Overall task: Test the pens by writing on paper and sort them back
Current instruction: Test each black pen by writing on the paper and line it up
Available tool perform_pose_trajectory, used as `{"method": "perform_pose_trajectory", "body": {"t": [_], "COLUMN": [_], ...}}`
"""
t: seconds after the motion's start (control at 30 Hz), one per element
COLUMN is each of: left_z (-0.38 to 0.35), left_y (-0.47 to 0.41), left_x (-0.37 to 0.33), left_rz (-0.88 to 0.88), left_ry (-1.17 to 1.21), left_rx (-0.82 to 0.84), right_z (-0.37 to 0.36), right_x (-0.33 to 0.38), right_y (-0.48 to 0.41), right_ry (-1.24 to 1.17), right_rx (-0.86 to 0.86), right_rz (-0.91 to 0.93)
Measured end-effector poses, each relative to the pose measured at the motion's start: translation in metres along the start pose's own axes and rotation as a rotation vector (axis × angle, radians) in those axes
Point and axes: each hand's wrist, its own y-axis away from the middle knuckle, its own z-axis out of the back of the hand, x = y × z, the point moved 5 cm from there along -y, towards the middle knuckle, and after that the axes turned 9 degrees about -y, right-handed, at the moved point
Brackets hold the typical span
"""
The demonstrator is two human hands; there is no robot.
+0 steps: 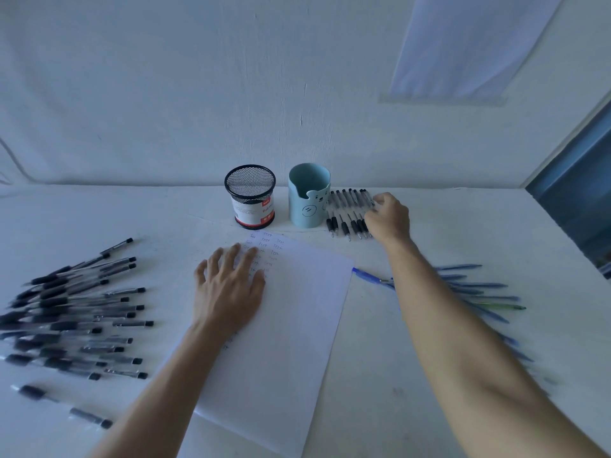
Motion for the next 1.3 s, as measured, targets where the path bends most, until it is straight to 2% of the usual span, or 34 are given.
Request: {"method": "perform_pose_trajectory", "body": {"t": [0.17, 0.3, 0.43, 0.57, 0.67, 0.73, 0.8, 0.87, 0.9, 0.97, 1.1, 1.3], "left_z": [0.001, 0.002, 0.004, 0.023, 0.035, 0.041, 0.048, 0.054, 0.055, 0.051, 0.042, 0.042], "left_y": [0.000, 0.001, -0.001, 0.005, 0.007, 0.006, 0.007, 0.011, 0.013, 0.013, 0.012, 0.015], "left_x": [0.000, 0.003, 0.009, 0.014, 0.026, 0.040, 0.057, 0.076, 0.086, 0.107, 0.135, 0.137], "left_rz": [0.002, 0.004, 0.076, 0.175, 0.277, 0.283, 0.259, 0.283, 0.324, 0.412, 0.500, 0.458], "left_ry": [0.007, 0.047, 0.200, 0.454, 0.590, 0.652, 0.603, 0.356, 0.219, 0.056, -0.014, -0.018], "left_rx": [0.005, 0.003, 0.019, -0.013, 0.013, -0.016, -0.126, -0.240, -0.256, -0.180, 0.013, -0.120], "right_z": [-0.001, -0.028, -0.065, -0.091, -0.096, -0.095, -0.094, -0.095, -0.095, -0.096, -0.095, -0.094], "right_x": [0.020, 0.039, 0.042, 0.029, 0.022, 0.020, 0.021, 0.022, 0.022, 0.021, 0.022, 0.024], "right_y": [0.035, 0.095, 0.158, 0.193, 0.202, 0.204, 0.205, 0.206, 0.206, 0.206, 0.207, 0.208], "right_ry": [0.123, 0.081, 0.081, 0.285, 0.401, 0.428, 0.441, 0.455, 0.458, 0.462, 0.451, 0.436], "right_rx": [-0.120, -0.118, 0.080, 0.305, 0.380, 0.391, 0.395, 0.388, 0.381, 0.366, 0.343, 0.310], "right_rz": [0.133, 0.375, 0.494, 0.476, 0.474, 0.478, 0.478, 0.477, 0.477, 0.479, 0.478, 0.474]}}
